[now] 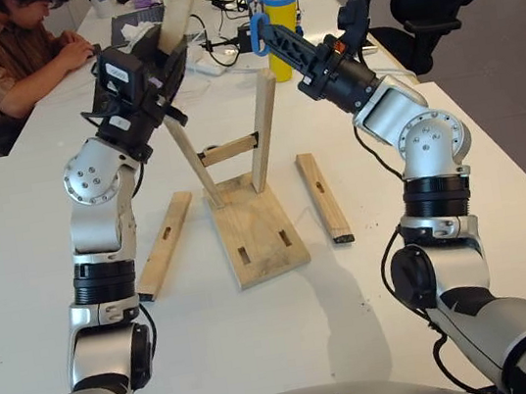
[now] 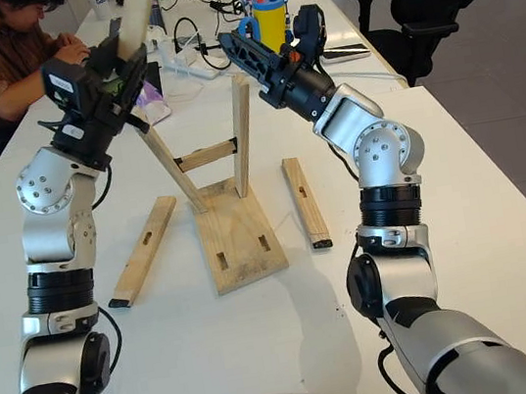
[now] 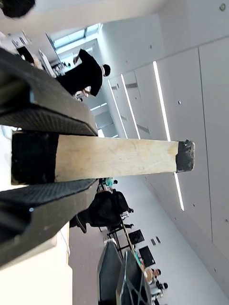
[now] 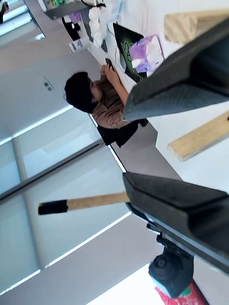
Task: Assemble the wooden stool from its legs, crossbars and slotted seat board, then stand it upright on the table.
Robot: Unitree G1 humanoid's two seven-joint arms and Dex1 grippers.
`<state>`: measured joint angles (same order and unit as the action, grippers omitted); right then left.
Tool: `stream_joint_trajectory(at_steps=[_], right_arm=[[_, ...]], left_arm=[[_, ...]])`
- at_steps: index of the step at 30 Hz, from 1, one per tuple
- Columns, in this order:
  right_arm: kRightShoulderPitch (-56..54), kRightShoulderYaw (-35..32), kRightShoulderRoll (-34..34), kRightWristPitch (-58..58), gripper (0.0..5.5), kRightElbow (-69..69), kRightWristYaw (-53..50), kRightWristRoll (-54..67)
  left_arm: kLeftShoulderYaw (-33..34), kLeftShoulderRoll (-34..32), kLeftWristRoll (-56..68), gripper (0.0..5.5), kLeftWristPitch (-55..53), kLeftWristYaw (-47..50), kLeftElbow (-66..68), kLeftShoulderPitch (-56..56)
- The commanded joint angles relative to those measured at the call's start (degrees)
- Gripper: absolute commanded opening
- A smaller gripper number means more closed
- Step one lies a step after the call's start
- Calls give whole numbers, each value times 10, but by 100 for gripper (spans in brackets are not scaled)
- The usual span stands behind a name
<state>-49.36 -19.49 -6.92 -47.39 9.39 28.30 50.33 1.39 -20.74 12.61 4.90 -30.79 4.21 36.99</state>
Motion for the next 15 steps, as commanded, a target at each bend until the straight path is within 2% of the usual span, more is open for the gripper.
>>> stream_joint_trajectory(at_steps=[1,9,14,15], right_arm=[[-6,-28,6,-29,201,-21,-18,66],[12,-41,13,-46,201,-62,-57,143],[9,-37,16,-27,201,-59,-77,145],[8,-37,16,-21,182,-55,-80,143]], left_arm=[[-28,-2,20,132,-26,-51,-22,10],[-48,-6,2,132,-45,-73,-26,18],[-57,-5,-3,132,-47,-85,-31,11],[-59,-5,-5,132,-47,-86,-31,10]])
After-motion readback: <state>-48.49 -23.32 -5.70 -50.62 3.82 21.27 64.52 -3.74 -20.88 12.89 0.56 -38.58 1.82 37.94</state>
